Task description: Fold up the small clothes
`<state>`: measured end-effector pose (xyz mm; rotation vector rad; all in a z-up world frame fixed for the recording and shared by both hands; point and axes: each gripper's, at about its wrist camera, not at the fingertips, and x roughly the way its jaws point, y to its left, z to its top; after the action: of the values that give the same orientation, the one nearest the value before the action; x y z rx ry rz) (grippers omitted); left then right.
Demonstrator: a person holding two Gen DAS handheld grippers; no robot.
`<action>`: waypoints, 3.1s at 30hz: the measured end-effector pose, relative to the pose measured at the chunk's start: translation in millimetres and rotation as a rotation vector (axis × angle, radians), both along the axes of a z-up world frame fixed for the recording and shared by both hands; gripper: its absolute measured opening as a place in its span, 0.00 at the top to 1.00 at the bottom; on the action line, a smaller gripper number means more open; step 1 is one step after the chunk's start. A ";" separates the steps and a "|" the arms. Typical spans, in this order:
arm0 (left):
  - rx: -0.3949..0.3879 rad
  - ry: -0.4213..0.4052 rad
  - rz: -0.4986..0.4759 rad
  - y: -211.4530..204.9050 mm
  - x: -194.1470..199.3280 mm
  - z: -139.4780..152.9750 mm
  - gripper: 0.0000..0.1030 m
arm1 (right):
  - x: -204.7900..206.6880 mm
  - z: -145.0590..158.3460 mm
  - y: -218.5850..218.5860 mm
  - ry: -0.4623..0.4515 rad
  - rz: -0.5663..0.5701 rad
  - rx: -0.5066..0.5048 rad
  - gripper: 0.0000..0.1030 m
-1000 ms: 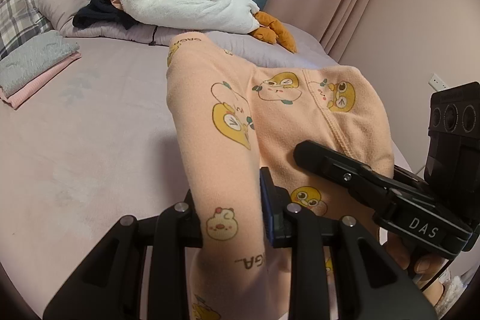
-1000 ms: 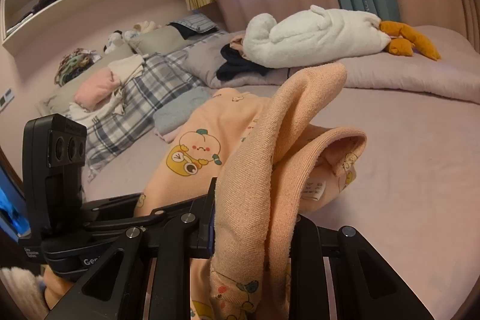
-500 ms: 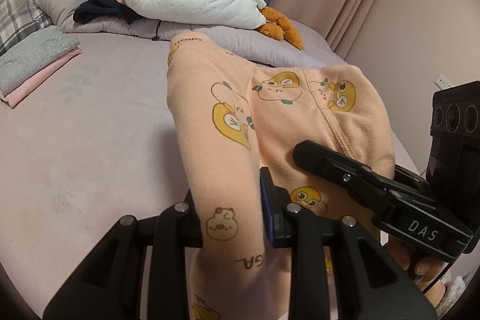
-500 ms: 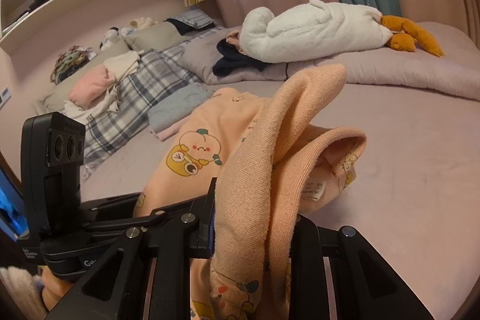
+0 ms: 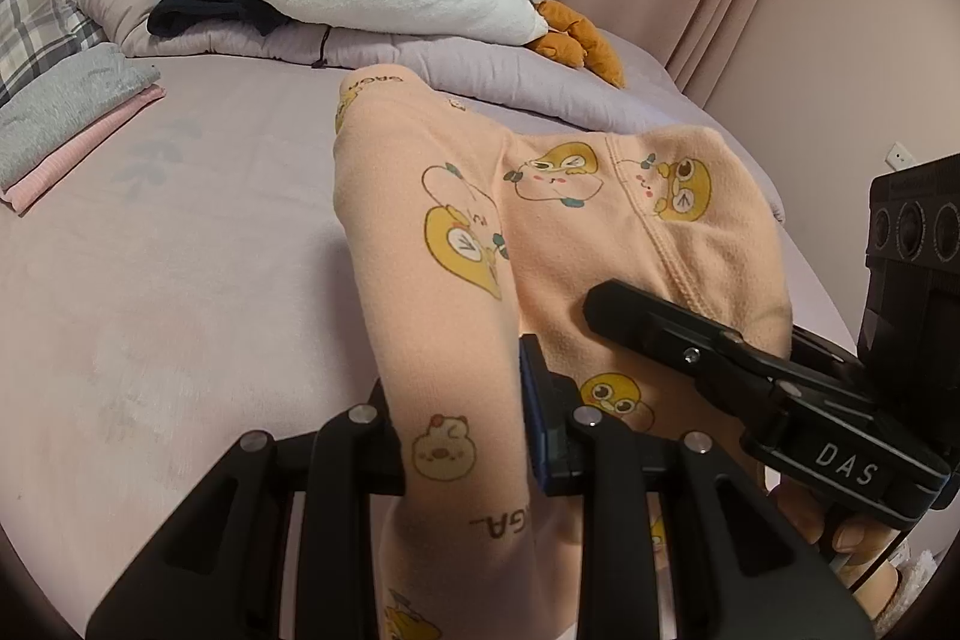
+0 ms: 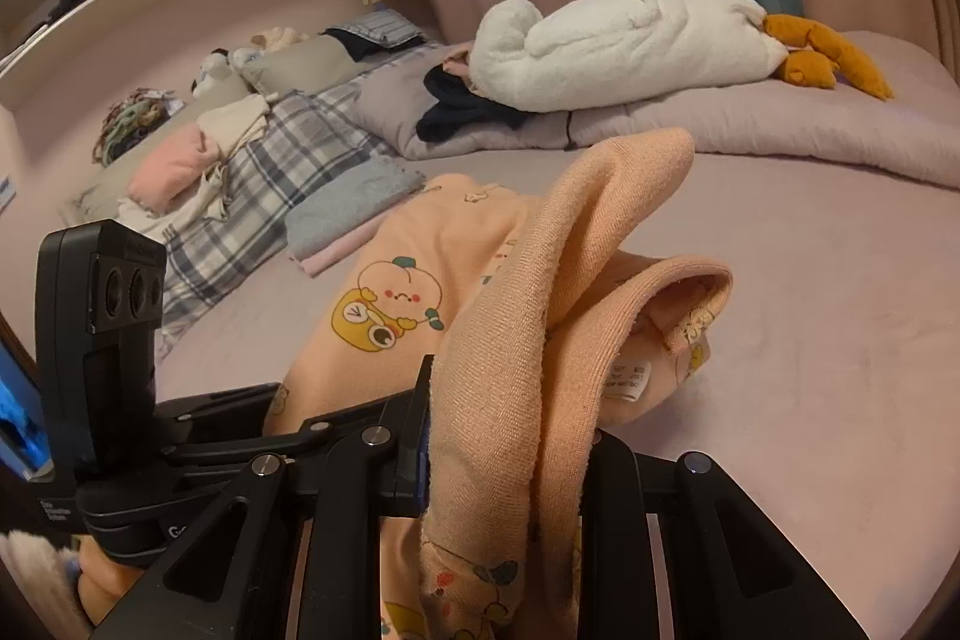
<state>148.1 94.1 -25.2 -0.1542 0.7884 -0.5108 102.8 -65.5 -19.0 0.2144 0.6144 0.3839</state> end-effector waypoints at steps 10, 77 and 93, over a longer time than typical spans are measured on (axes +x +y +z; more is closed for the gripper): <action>0.010 0.007 0.000 -1.3 13.6 -7.1 0.74 | 11.7 -6.2 -2.8 0.008 0.002 -0.001 0.74; 0.093 0.113 -0.004 -15.1 60.5 -53.4 0.73 | 50.5 -44.1 0.3 0.140 -0.021 0.003 0.74; 0.116 0.115 0.007 -16.0 60.2 -59.3 0.72 | 53.4 -53.6 -10.1 0.172 -0.040 0.042 0.74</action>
<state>208.3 78.1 -84.5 -0.0793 0.9273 -0.4509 156.1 -75.7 -72.6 0.3020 0.7704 0.3423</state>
